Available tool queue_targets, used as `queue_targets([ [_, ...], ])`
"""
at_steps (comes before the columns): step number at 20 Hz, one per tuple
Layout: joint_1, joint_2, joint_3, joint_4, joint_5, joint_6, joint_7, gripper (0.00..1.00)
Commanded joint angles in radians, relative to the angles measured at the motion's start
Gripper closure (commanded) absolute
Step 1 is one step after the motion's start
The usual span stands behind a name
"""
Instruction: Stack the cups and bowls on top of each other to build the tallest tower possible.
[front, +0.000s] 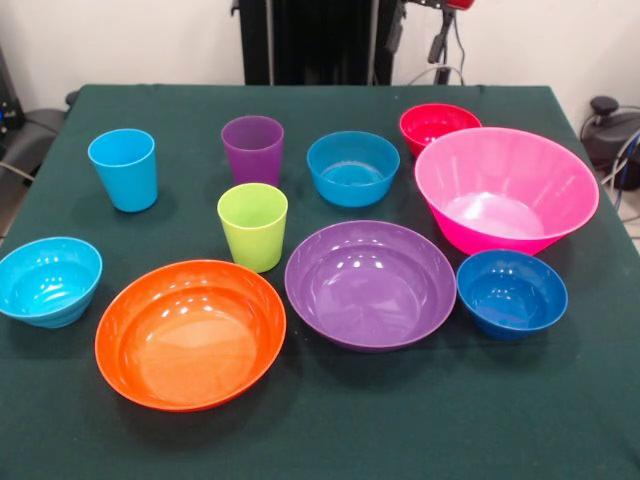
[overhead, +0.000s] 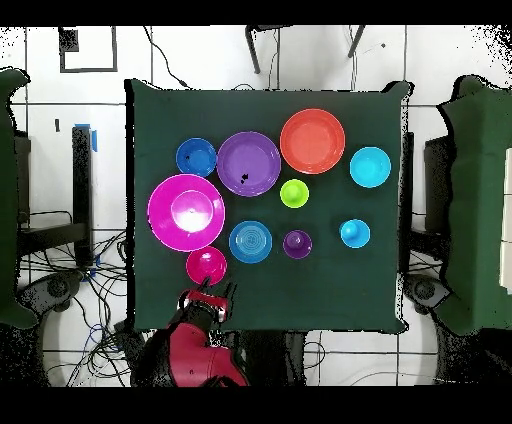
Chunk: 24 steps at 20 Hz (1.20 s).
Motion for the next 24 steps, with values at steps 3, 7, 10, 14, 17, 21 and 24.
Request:
queue_targets([
  [3, -0.008, 0.034, 0.132, 0.087, 0.035, -0.05, 0.278, 0.0],
  [7, -0.09, 0.078, 0.2, 0.075, 0.021, -0.04, 0.309, 0.0],
  [10, -0.132, 0.121, 0.22, 0.059, -0.004, -0.073, 0.316, 0.0],
  [14, -0.187, 0.195, 0.268, 0.019, -0.028, -0.109, 0.346, 0.0],
  [17, -0.194, 0.234, 0.276, -0.009, -0.027, -0.145, 0.355, 0.0],
  [21, -0.194, 0.26, 0.283, -0.024, -0.022, -0.173, 0.365, 0.0],
  [24, -0.196, 0.264, 0.297, -0.03, -0.018, -0.164, 0.366, 0.0],
])
